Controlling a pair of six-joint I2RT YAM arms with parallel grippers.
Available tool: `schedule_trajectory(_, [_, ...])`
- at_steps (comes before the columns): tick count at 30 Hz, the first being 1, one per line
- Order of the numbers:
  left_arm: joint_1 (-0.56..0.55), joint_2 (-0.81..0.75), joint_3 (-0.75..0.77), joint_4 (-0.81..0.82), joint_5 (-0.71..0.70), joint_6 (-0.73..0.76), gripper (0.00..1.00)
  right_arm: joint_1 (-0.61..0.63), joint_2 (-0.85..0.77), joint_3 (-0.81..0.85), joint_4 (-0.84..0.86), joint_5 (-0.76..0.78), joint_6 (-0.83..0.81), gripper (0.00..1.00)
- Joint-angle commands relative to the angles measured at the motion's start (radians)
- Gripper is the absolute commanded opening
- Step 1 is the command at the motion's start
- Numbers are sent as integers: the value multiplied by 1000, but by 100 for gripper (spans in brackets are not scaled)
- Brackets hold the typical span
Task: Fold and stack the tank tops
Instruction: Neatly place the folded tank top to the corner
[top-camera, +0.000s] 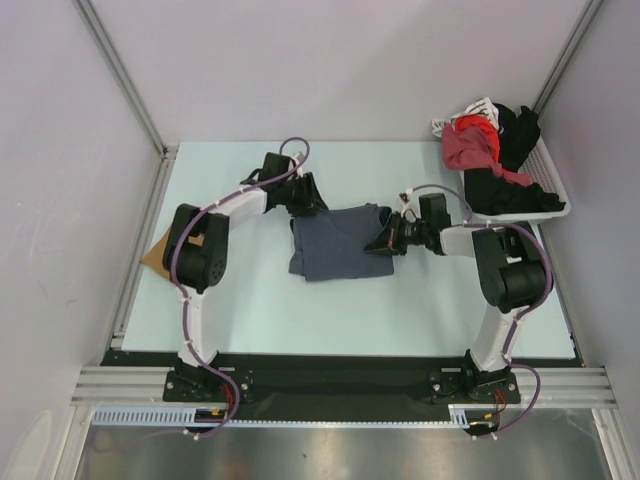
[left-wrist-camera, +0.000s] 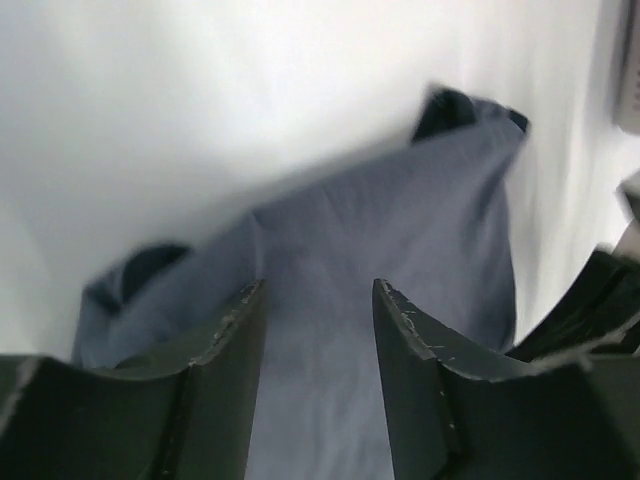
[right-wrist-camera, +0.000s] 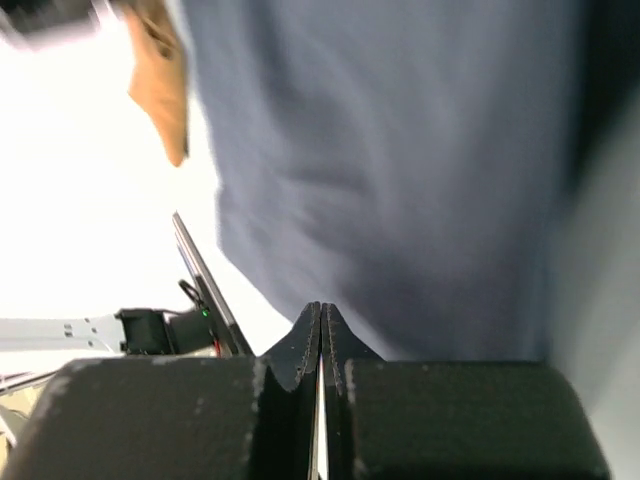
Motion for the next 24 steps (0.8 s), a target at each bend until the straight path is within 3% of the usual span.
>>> schedule_trajectory(1, [-33, -204, -92, 48, -15, 43, 53, 6, -76, 144, -60, 28, -22, 0])
schedule_trajectory(9, [-180, -452, -466, 274, -86, -72, 50, 14, 17, 320, -46, 5, 56, 1])
schedule_trajectory(12, [-183, -455, -559, 383, -34, -128, 43, 12, 92, 370, 6, -9, 101, 1])
schedule_trajectory(18, [-176, -351, -609, 417, 5, -151, 40, 8, 284, 502, 40, 1, 127, 0])
schedule_trajectory(24, [-134, -370, -807, 519, -4, -203, 36, -72, 465, 556, 267, -58, 318, 0])
